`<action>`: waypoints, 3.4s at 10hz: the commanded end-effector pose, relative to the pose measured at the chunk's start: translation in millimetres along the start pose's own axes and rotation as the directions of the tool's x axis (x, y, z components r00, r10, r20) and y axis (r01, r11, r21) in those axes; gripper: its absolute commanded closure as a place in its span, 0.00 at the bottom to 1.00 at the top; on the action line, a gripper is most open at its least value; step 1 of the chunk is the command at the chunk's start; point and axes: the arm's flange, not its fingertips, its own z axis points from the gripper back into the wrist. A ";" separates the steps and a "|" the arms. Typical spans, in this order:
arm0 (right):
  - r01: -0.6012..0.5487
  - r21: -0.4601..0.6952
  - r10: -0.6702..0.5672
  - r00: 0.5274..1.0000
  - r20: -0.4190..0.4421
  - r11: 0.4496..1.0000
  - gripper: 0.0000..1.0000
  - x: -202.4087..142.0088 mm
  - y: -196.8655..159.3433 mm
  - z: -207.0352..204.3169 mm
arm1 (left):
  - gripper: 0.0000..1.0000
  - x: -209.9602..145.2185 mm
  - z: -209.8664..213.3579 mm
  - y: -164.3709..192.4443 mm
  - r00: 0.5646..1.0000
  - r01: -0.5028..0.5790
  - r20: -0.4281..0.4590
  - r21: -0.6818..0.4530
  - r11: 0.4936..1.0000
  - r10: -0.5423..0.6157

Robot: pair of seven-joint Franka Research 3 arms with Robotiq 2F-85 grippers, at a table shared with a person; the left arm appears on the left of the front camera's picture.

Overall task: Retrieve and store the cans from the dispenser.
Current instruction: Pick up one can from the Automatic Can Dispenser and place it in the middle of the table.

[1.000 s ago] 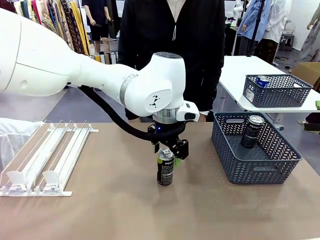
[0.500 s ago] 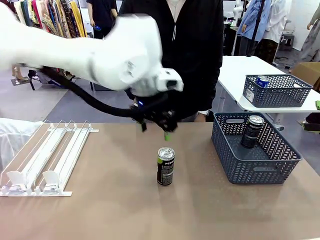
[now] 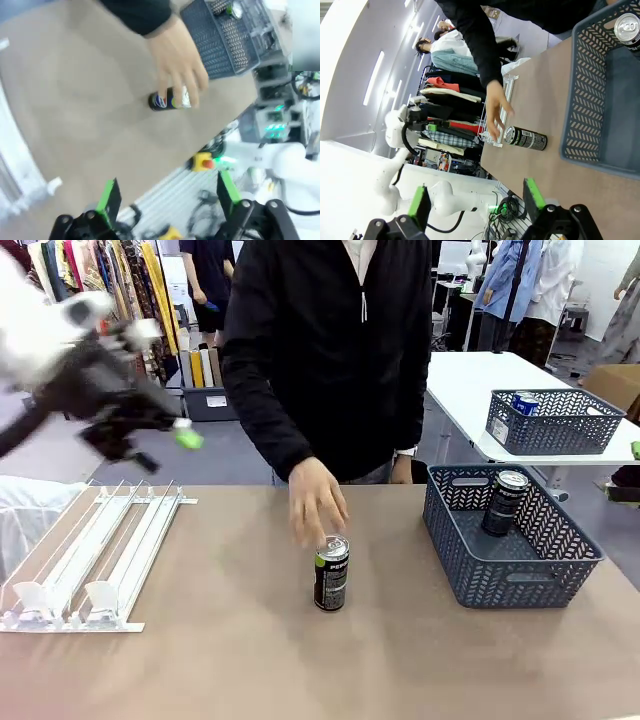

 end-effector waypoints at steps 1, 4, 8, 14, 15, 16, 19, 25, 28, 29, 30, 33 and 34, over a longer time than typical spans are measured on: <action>-0.008 0.018 0.008 1.000 0.013 1.000 0.00 2.3 3.6 -1.4 | 0.00 -49.8 40.0 85.8 0.967 -0.177 0.155 -0.150 0.973 0.200; -0.008 0.018 0.008 1.000 0.013 1.000 0.00 2.3 3.6 -1.4 | 0.00 -109.8 65.6 160.3 0.914 -0.244 0.235 -0.330 0.912 0.329; -0.008 0.018 0.008 1.000 0.013 1.000 0.00 2.3 3.6 -1.4 | 0.00 -112.3 84.9 175.3 0.901 -0.295 0.223 -0.311 0.903 0.372; -0.008 0.018 0.008 1.000 0.013 1.000 0.00 2.3 3.6 -1.4 | 0.00 -112.3 84.9 175.3 0.901 -0.295 0.223 -0.311 0.903 0.372; -0.008 0.018 0.008 1.000 0.013 1.000 0.00 2.3 3.6 -1.4 | 0.00 -112.3 84.9 175.3 0.901 -0.295 0.223 -0.311 0.903 0.372; -0.008 0.018 0.008 1.000 0.013 1.000 0.00 2.3 3.6 -1.4 | 0.00 -112.3 84.9 175.3 0.901 -0.295 0.223 -0.311 0.903 0.372; -0.008 0.018 0.008 1.000 0.013 1.000 0.00 2.3 3.6 -1.4 | 0.00 -112.3 84.9 175.3 0.901 -0.295 0.223 -0.311 0.903 0.372; -0.008 0.018 0.008 1.000 0.013 1.000 0.00 2.3 3.6 -1.4 | 0.00 -112.3 84.9 175.3 0.901 -0.295 0.223 -0.311 0.903 0.372; -0.008 0.018 0.008 1.000 0.013 1.000 0.00 2.3 3.6 -1.4 | 0.00 -112.3 84.9 175.3 0.901 -0.295 0.223 -0.311 0.903 0.372; -0.008 0.018 0.008 1.000 0.013 1.000 0.00 2.3 3.6 -1.4 | 0.00 -112.3 84.9 175.3 0.901 -0.295 0.223 -0.311 0.903 0.372; -0.008 0.018 0.008 1.000 0.013 1.000 0.00 2.3 3.6 -1.4 | 0.00 -112.3 84.9 175.3 0.901 -0.295 0.223 -0.311 0.903 0.372; -0.008 0.018 0.008 1.000 0.013 1.000 0.00 2.3 3.6 -1.4 | 0.00 -112.3 84.9 175.3 0.901 -0.295 0.223 -0.311 0.903 0.372; -0.008 0.018 0.008 1.000 0.013 1.000 0.00 2.3 3.6 -1.4 | 0.00 -112.3 84.9 175.3 0.901 -0.295 0.223 -0.311 0.903 0.372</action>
